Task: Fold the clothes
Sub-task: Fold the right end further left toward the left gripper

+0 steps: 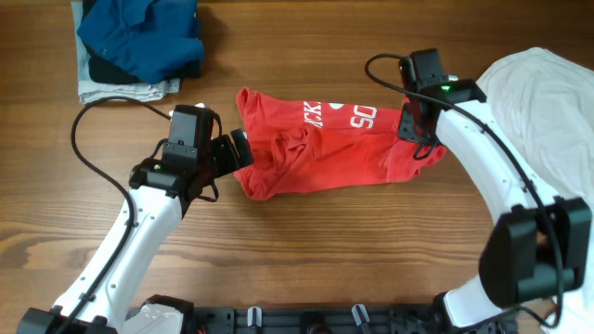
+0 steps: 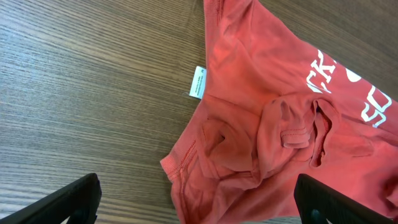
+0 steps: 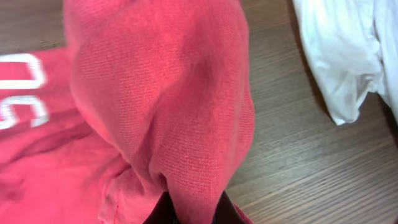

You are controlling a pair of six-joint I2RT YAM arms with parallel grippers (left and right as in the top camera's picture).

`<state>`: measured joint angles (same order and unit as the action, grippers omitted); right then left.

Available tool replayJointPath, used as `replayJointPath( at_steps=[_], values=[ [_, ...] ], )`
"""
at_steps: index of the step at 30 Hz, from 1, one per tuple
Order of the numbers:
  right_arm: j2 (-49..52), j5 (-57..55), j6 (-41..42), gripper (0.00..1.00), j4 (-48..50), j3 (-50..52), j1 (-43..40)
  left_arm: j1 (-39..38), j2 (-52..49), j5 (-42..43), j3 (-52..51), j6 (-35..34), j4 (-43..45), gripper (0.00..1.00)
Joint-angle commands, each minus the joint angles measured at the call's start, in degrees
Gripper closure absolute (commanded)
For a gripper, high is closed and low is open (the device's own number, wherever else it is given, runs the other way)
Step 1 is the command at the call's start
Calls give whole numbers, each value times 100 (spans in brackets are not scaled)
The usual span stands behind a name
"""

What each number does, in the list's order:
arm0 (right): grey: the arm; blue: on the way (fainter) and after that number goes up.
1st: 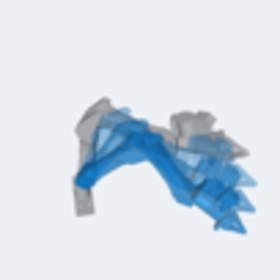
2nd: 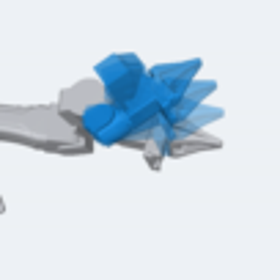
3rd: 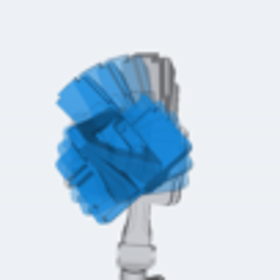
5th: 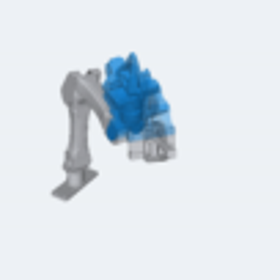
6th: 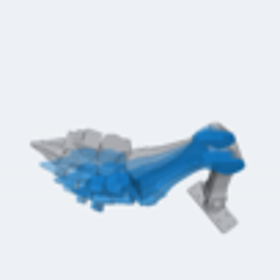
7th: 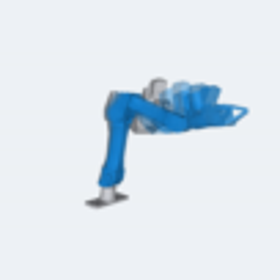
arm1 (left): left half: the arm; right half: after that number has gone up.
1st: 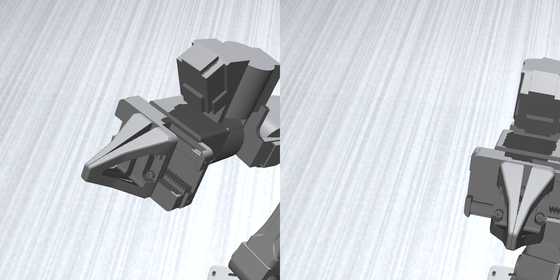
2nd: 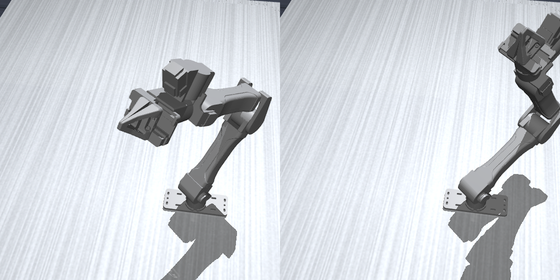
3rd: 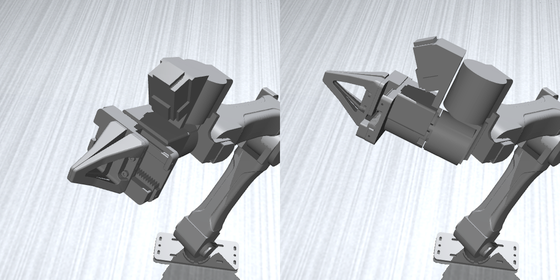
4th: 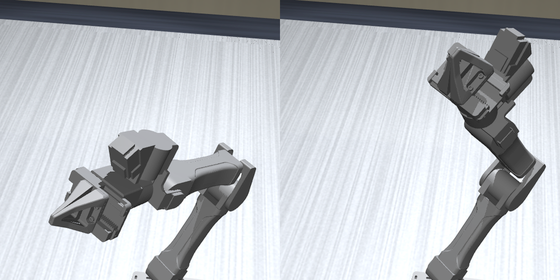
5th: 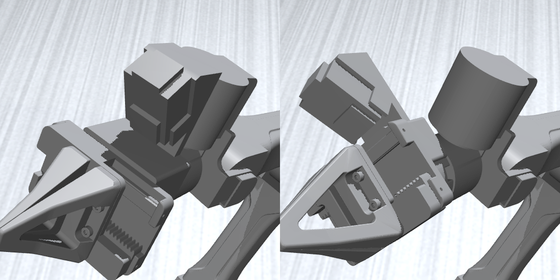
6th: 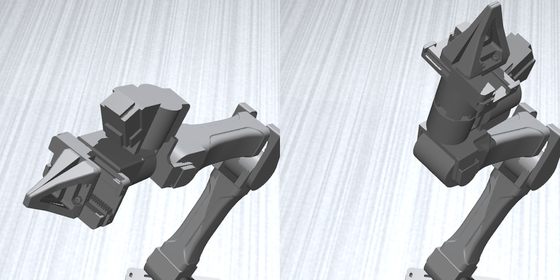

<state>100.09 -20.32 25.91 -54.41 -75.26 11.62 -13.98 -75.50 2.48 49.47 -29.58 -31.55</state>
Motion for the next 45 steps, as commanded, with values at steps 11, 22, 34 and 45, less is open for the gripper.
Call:
replayJointPath(
  at_steps=[11,22,34,45],
  values=[
    [1379,61,863,87,463,-114,1513,4,-37,-15,68,87,-2,0],
    [306,1397,96,1,-743,-2299,804,4,-37,-15,68,87,-72,0],
    [557,3615,-66,96,369,551,304,4,-37,-15,68,87,-81,0],
    [-470,3912,-284,94,984,98,-79,4,-37,-15,68,87,-85,0]
  ],
)
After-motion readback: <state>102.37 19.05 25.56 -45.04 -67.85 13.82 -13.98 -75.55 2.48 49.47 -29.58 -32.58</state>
